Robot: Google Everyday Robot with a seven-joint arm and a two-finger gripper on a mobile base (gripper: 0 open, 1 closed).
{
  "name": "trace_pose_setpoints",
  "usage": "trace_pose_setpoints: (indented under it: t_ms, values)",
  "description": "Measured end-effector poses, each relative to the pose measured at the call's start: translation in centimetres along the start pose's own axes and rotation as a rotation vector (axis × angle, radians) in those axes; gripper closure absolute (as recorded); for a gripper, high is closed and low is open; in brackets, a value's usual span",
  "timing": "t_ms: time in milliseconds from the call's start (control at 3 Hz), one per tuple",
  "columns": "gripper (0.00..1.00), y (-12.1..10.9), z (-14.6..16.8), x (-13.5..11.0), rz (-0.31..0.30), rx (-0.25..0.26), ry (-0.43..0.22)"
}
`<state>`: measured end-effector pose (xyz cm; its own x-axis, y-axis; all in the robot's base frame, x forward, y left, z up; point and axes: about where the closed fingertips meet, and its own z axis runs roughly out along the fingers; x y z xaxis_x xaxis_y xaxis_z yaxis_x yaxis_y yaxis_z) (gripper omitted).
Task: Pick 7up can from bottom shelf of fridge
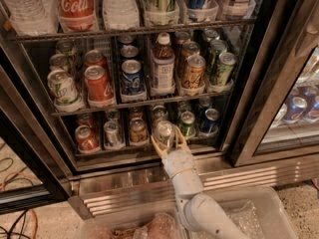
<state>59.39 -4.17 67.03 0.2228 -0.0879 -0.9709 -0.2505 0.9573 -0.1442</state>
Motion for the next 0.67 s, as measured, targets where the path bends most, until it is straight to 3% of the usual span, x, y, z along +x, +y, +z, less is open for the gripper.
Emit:
trace_pose_setpoints:
  t_ms: [333,667]
  values:
    - [1.00,-0.14,-3.45,-2.14,0.021,-0.031,-0.017]
    - [1.00,-0.08,-3.52,-2.16,0.021,-0.033,-0.017]
